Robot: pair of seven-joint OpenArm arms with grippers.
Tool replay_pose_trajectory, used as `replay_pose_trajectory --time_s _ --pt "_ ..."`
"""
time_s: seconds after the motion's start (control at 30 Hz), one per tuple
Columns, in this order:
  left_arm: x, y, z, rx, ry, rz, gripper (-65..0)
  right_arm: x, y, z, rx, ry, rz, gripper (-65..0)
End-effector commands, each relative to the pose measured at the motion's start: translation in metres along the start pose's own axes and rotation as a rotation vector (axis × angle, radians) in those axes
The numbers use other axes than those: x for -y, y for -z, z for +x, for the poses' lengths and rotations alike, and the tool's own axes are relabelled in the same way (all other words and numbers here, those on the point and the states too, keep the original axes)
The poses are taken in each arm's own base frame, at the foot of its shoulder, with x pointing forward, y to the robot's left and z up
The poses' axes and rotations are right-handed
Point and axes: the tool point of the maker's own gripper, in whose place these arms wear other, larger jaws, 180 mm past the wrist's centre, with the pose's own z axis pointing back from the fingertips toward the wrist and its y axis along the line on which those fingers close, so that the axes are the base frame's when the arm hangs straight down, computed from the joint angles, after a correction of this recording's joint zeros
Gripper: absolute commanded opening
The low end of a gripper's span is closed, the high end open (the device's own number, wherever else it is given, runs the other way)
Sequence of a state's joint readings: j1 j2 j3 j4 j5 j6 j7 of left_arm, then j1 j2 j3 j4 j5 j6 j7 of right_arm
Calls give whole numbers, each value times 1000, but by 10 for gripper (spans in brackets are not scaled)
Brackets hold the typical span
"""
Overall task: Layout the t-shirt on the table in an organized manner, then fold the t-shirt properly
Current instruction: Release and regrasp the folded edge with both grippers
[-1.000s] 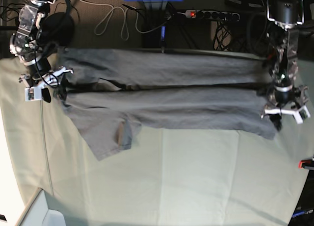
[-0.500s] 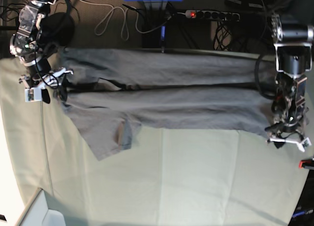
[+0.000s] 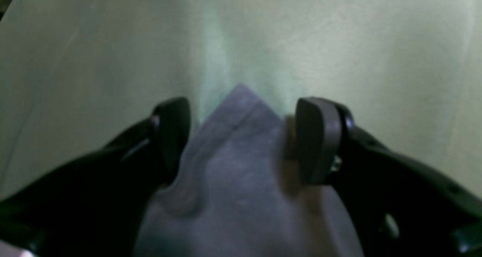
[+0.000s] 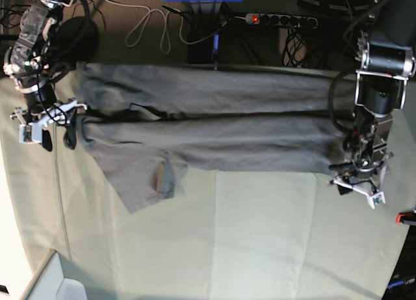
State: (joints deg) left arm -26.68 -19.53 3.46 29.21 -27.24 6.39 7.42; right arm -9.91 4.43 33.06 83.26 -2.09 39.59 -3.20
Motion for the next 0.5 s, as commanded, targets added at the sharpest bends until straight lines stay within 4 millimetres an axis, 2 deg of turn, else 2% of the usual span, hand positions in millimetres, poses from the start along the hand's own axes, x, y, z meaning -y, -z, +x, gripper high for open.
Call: replay_pose_trajectory --time_s 0.0,0.07,0.17,0.3,0.37,0.47 --pt "5 1 22 52 -2 -31 -228 3 0 18 60 -8 4 -288" --pt "7 2 12 26 2 -58 -229 2 1 18 60 -7 4 -288" --pt "-2 4 -4 -13 1 -35 -229 3 1 18 62 -8 4 -288" --pt "-6 4 -7 -20 1 -28 -232 4 10 36 102 -13 2 -288" --pt "-10 4 -8 -25 2 -20 -267 4 12 38 108 -13 3 -288" --pt "-10 4 -8 -25 3 -20 -357 -4 20 49 131 -16 25 -287"
